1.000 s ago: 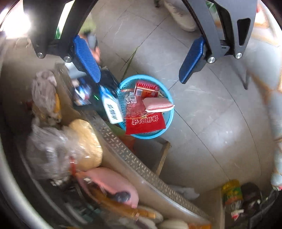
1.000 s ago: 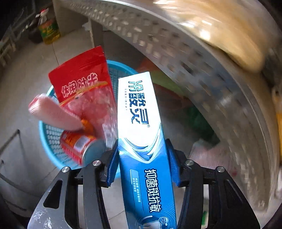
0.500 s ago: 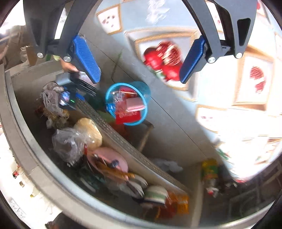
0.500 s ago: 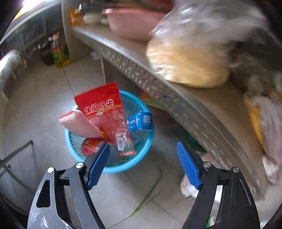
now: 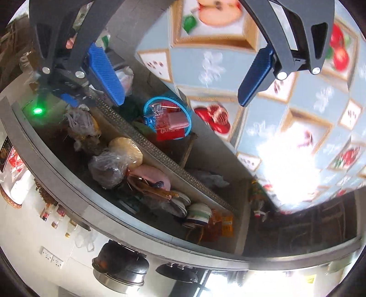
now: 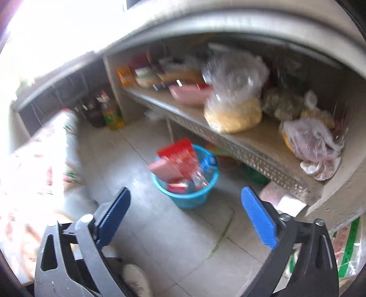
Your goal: Collect trash
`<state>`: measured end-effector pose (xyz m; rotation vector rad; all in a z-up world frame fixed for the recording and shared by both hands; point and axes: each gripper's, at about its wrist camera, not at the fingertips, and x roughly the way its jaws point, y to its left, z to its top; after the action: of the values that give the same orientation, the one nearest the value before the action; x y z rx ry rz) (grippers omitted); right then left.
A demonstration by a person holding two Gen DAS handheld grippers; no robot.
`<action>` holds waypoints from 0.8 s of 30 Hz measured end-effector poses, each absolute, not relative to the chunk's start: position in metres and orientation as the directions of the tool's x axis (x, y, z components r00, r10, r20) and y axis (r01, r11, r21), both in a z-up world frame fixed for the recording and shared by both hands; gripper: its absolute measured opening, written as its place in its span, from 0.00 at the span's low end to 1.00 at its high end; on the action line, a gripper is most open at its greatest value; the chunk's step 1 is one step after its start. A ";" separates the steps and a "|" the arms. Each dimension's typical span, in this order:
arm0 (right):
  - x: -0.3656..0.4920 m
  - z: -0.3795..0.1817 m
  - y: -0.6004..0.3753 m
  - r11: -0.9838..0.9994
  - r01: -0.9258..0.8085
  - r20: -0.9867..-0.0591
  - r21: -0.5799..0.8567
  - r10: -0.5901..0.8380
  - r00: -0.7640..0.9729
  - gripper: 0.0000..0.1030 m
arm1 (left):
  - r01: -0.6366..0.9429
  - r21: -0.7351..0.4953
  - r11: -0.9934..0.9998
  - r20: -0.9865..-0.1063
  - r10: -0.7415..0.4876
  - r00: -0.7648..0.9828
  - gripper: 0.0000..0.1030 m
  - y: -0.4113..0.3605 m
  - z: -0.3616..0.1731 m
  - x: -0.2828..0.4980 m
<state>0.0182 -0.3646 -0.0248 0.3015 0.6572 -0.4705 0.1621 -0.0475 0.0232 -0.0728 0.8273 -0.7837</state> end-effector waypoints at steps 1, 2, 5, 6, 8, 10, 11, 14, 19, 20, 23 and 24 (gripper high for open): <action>0.015 -0.018 -0.358 0.859 0.496 -0.628 0.131 -0.315 0.711 0.92 | 0.582 -0.358 0.730 -0.635 -0.647 0.422 0.94 -0.046 0.021 0.154; 0.010 -0.011 -0.349 0.866 0.480 -0.611 0.139 -0.306 0.730 0.92 | 0.567 -0.364 0.739 -0.635 -0.642 0.429 0.94 -0.045 0.019 0.147; -0.001 0.001 -0.329 0.882 0.447 -0.577 0.152 -0.288 0.764 0.92 | 0.528 -0.361 0.769 -0.631 -0.618 0.469 0.94 -0.044 0.016 0.127; -0.003 0.003 -0.322 0.886 0.438 -0.579 0.153 -0.279 0.766 0.92 | 0.523 -0.356 0.775 -0.630 -0.612 0.478 0.94 -0.044 0.015 0.119; -0.004 0.005 -0.311 0.893 0.428 -0.603 0.137 -0.268 0.752 0.92 | 0.525 -0.351 0.775 -0.628 -0.611 0.483 0.94 -0.045 0.014 0.107; -0.007 0.006 -0.300 0.904 0.414 -0.634 0.104 -0.260 0.728 0.92 | 0.514 -0.323 0.794 -0.641 -0.584 0.499 0.94 -0.048 0.012 0.096; -0.010 0.005 -0.296 0.909 0.407 -0.637 0.088 -0.263 0.725 0.92 | 0.503 -0.303 0.809 -0.648 -0.562 0.514 0.94 -0.049 0.011 0.089; -0.023 0.008 -0.284 0.907 0.420 -0.599 0.019 -0.326 0.731 0.92 | 0.463 -0.237 0.854 -0.664 -0.490 0.565 0.94 -0.052 0.010 0.071; -0.046 0.013 -0.267 0.891 0.451 -0.493 -0.051 -0.415 0.765 0.92 | 0.405 -0.124 0.906 -0.643 -0.384 0.662 0.95 -0.059 0.013 0.044; -0.047 0.012 -0.266 0.893 0.446 -0.496 -0.061 -0.415 0.763 0.92 | 0.401 -0.112 0.909 -0.641 -0.375 0.670 0.95 -0.059 0.013 0.042; -0.045 0.007 -0.263 0.901 0.426 -0.516 -0.086 -0.406 0.754 0.92 | 0.383 -0.080 0.920 -0.657 -0.338 0.674 0.94 -0.064 0.013 0.037; -0.046 0.006 -0.262 0.902 0.424 -0.517 -0.086 -0.404 0.755 0.92 | 0.377 -0.080 0.923 -0.659 -0.333 0.675 0.95 -0.066 0.011 0.036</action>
<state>-0.0458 -0.2619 0.0063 0.0373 0.5550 -0.4514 0.0360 -0.0659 0.0112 0.0649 0.7279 -0.3997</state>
